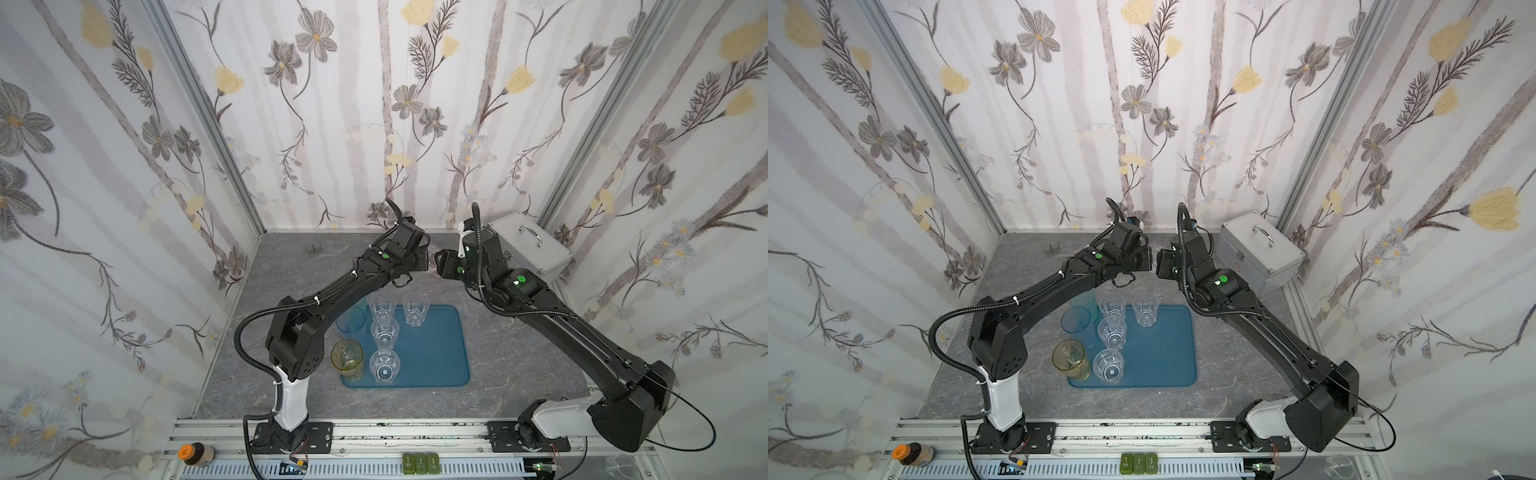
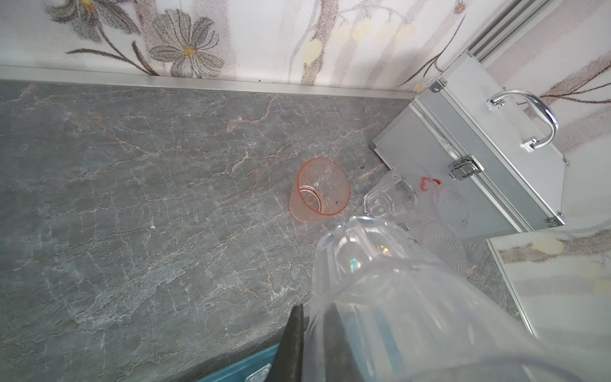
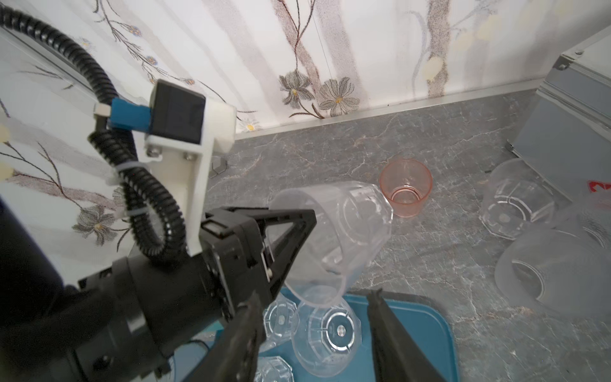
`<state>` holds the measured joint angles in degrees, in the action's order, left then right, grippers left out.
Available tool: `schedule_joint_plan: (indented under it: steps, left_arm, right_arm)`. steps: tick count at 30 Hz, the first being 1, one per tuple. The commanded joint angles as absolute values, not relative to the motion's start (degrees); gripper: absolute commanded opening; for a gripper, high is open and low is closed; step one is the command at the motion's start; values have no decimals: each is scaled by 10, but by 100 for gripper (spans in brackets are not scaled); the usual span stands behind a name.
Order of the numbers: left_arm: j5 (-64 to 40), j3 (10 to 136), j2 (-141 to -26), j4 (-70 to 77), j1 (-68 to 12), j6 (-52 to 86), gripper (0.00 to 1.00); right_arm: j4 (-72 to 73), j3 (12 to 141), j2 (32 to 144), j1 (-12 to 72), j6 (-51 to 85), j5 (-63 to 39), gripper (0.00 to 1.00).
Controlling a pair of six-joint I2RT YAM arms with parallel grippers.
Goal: Place the glasses into the tray
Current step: Place the glass on the tray.
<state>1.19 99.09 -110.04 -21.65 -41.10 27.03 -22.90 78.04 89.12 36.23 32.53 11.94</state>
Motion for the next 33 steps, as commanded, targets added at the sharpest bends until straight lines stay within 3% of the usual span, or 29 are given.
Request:
schedule_joint_plan:
  steps: [1, 9, 21, 26, 33]
  left_arm:
    - [0, 987, -1088, -198, -415, 294, 1]
    - [-3, 988, -1086, -198, -418, 305, 3]
    - [-14, 1006, -1097, -199, -419, 311, 13]
    - [-10, 1008, -1096, -199, -419, 306, 16]
    - [-19, 1021, -1093, -199, -419, 300, 32]
  right_arm:
    - [-189, 796, 923, 360, 328, 146, 50]
    - [-229, 844, 995, 357, 309, 200, 43]
    - [-247, 838, 1026, 358, 272, 258, 15]
    - [-235, 823, 1021, 351, 272, 235, 9]
    - [-224, 804, 1007, 348, 278, 219, 5]
